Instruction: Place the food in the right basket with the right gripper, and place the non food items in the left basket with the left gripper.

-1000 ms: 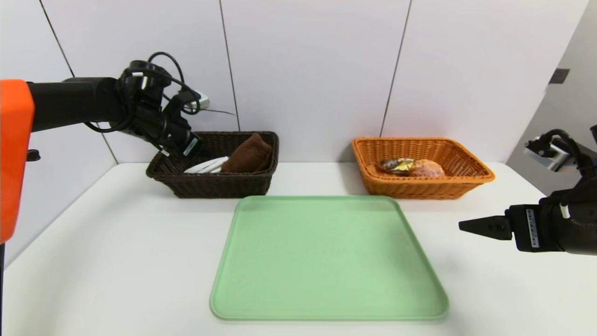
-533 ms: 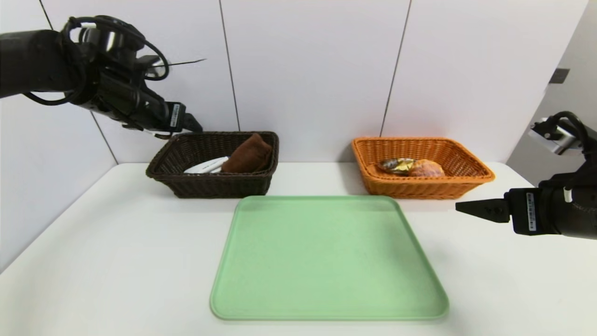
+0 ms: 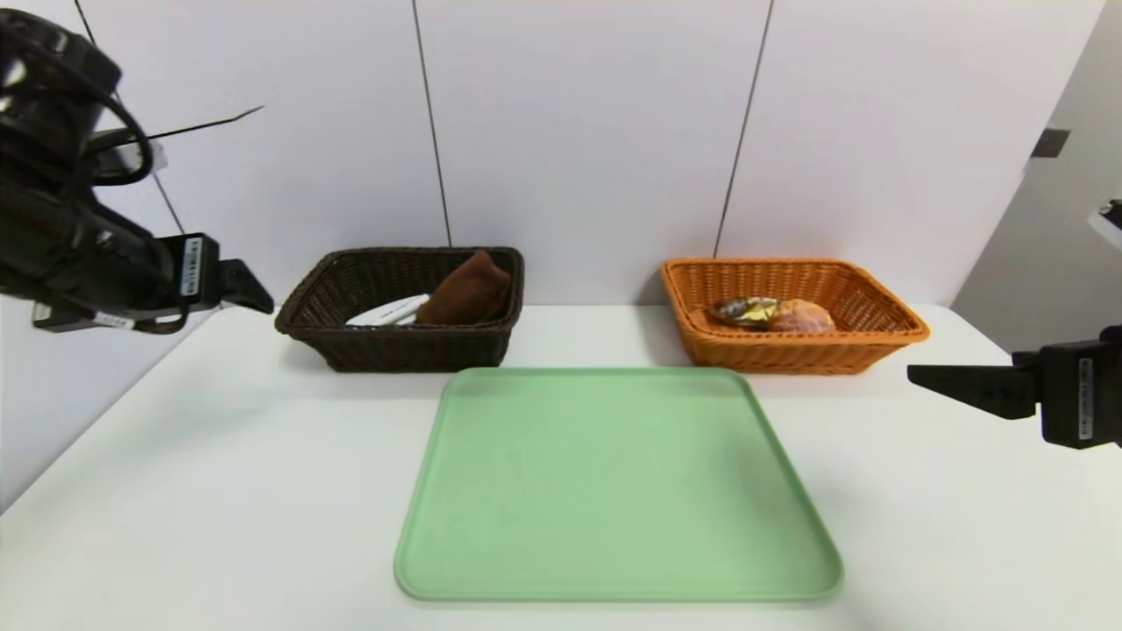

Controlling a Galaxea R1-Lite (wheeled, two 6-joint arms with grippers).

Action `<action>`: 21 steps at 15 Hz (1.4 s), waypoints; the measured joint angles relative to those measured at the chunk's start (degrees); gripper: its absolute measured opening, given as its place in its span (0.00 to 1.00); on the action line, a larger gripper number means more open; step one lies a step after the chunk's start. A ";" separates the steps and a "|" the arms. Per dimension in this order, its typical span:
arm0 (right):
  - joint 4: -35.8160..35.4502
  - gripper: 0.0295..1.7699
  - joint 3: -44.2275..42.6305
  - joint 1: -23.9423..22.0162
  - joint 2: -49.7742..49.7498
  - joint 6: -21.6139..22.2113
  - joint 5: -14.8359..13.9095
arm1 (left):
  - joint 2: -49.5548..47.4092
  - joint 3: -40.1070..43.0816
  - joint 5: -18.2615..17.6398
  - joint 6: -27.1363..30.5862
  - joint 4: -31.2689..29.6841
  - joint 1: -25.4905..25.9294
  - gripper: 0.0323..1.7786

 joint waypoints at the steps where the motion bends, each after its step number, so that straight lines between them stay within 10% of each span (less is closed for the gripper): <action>1: 0.06 0.96 0.41 0.00 -1.77 -0.48 -0.33 | -4.18 3.50 0.13 -0.05 0.00 -0.02 0.93; 21: 0.69 0.96 22.21 -10.69 -34.82 -8.68 -2.72 | -54.71 40.80 -0.09 6.12 -0.06 -0.41 0.95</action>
